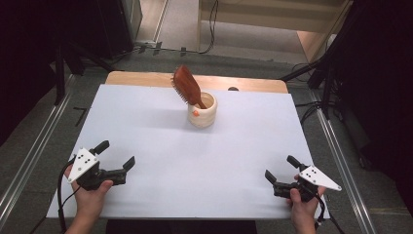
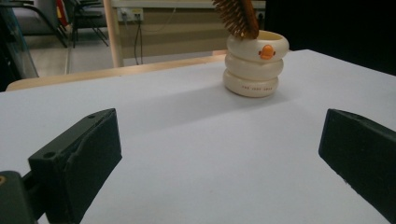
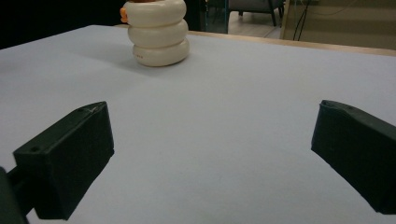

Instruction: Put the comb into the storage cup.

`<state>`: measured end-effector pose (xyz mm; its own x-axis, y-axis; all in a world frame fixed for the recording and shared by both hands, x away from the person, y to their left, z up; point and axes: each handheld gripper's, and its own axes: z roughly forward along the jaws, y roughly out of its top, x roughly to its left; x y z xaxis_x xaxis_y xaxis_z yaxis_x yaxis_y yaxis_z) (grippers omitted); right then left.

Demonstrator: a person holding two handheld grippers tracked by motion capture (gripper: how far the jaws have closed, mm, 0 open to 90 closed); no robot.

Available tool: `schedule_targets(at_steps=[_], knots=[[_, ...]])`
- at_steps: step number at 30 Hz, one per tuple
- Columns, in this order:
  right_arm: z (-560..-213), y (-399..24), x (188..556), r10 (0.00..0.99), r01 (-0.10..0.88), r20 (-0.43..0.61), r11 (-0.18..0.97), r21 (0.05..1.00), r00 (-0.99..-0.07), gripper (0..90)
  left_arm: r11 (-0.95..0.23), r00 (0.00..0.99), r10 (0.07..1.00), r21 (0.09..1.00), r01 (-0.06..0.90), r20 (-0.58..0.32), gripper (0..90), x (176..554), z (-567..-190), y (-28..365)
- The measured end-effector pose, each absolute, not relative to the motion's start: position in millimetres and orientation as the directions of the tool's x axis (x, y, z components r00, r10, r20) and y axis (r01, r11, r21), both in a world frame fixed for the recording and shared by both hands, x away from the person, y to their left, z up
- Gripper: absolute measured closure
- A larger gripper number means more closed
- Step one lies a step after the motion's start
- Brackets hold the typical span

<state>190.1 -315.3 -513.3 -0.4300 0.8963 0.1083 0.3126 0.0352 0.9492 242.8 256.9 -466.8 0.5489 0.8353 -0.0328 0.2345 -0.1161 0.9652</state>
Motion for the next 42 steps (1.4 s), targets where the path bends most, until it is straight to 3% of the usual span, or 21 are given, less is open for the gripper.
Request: schedule_targets(at_steps=[25, 42], knots=[[-514, -316, 191, 0.895, 0.307, 0.107, 0.035, 0.951, -0.434, 0.0, -0.113, 0.518, 0.854, 0.956, 0.270, -0.045, 0.0, 233, -482, 313], [-514, -318, 191, 0.896, 0.309, 0.123, 0.017, 0.951, -0.426, 0.0, -0.111, 0.541, 0.839, 0.955, 0.275, -0.058, 0.0, 236, -488, 322]])
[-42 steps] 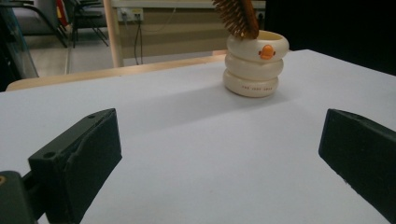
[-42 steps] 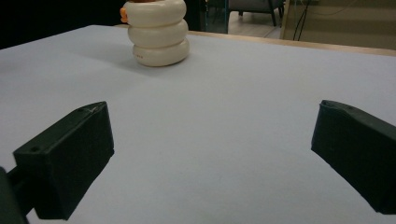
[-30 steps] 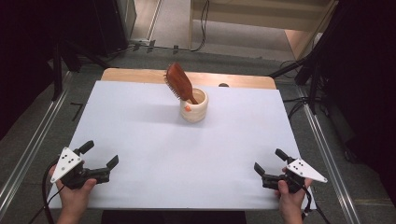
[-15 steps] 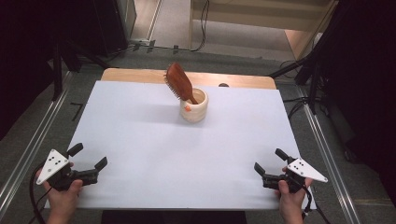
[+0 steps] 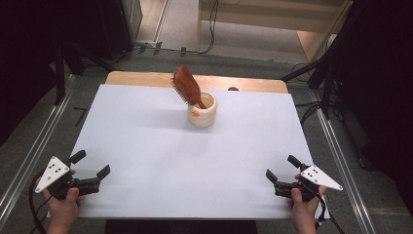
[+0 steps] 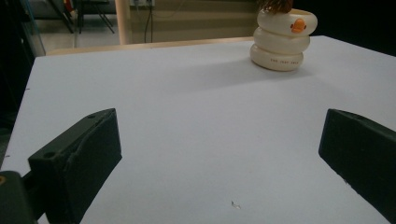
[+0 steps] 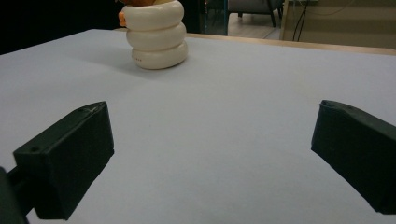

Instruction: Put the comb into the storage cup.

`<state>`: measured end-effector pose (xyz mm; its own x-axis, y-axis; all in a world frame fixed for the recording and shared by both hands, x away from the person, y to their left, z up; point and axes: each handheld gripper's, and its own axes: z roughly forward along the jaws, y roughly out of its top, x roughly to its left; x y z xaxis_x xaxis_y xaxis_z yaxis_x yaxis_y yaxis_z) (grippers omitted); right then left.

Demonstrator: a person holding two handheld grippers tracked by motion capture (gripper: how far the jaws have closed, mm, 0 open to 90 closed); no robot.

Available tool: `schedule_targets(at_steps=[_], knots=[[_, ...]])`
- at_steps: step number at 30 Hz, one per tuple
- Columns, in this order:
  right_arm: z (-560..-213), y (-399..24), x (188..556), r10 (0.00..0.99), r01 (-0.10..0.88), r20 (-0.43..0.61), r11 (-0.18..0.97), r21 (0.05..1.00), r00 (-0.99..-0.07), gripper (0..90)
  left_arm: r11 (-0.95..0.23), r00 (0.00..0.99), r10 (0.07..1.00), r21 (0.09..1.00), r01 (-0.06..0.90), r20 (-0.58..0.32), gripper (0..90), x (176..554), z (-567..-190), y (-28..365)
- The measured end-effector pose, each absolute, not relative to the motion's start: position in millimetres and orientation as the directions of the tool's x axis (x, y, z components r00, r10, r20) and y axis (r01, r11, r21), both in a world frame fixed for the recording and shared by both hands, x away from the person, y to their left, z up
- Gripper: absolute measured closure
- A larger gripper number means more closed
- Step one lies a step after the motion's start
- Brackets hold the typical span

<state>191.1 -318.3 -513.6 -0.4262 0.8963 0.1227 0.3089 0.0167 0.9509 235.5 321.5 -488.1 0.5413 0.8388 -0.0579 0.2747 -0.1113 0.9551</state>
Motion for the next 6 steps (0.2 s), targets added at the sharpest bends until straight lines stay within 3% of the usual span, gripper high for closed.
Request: schedule_targets(at_steps=[6], knots=[[-513.9, -318.6, 191.2, 0.897, 0.307, 0.128, 0.009, 0.952, -0.423, 0.0, -0.104, 0.537, 0.841, 0.956, 0.276, -0.063, 0.0, 235.8, -488.6, 321.5]])
